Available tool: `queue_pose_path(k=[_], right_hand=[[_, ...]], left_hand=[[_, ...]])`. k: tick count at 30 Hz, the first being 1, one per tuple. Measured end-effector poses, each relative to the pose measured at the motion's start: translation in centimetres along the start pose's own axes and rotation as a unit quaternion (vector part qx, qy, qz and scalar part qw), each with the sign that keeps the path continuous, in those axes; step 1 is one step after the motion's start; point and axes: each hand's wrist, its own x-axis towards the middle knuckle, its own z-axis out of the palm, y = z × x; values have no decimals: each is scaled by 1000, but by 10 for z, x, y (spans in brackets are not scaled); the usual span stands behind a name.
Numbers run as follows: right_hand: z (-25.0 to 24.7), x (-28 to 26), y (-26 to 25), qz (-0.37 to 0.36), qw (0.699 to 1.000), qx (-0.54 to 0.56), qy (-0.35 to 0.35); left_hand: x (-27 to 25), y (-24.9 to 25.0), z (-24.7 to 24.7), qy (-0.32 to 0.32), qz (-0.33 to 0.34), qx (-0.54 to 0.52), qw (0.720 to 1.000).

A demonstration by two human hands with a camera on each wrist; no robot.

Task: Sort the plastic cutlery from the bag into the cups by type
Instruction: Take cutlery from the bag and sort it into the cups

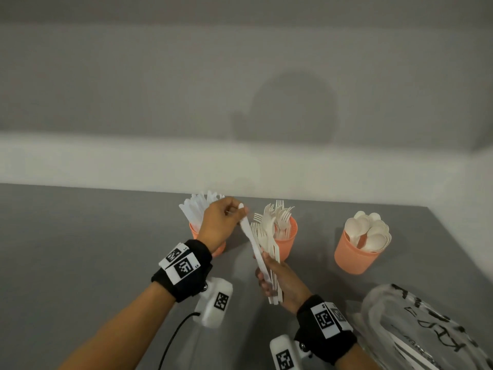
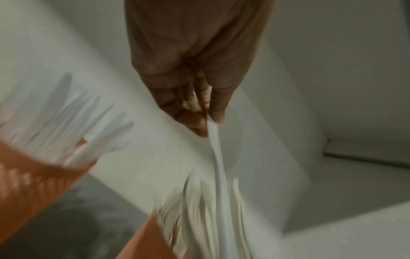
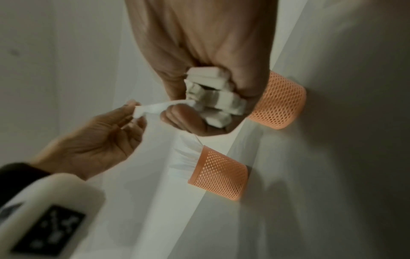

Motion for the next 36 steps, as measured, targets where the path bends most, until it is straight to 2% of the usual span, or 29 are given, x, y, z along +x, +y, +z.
queue_pose_path(k=[2,4,6,8,14,19,22,24,26,28,29,30,32,34,36], right_hand=[[-3,2,1,-9,999,-27,29],[-7,5,2,-19,998,-32,53],[-10,9,2,-25,997,-8,66],[-11,12,3,-29,997,8,71],[-3,13,1,-35,997,-11,64],[-1,11,-2,-36,998,-24,50],[0,11,-4,-35,998,-32,46],[0,11,-5,-32,998,-25,41],[0,9,-7,-28,999,-15,32],[0,8,-9,-24,999,-11,22],[0,7,-10,-22,1000,-7,16],[0,7,-11,-20,1000,-1,10],[2,6,-11,-19,1000,19,-4],[2,4,-11,-19,999,32,-15],[3,2,-10,-23,999,25,-21]], left_hand=[[9,15,-21,17,20,-39,999],[20,29,-45,87,75,-47,992],[31,38,-69,157,133,-25,978],[39,38,-86,193,169,29,966],[45,-6,-86,168,205,226,937],[45,-45,-63,137,150,247,947],[47,-66,-54,113,129,297,939],[47,-76,-51,102,134,362,917],[46,-80,-49,89,155,441,880],[44,-80,-49,103,198,486,845],[42,-78,-49,121,216,478,843],[38,-74,-47,140,228,452,851],[26,-59,-37,150,226,325,906],[5,-38,-19,126,160,174,963],[-15,-22,3,53,51,83,994]])
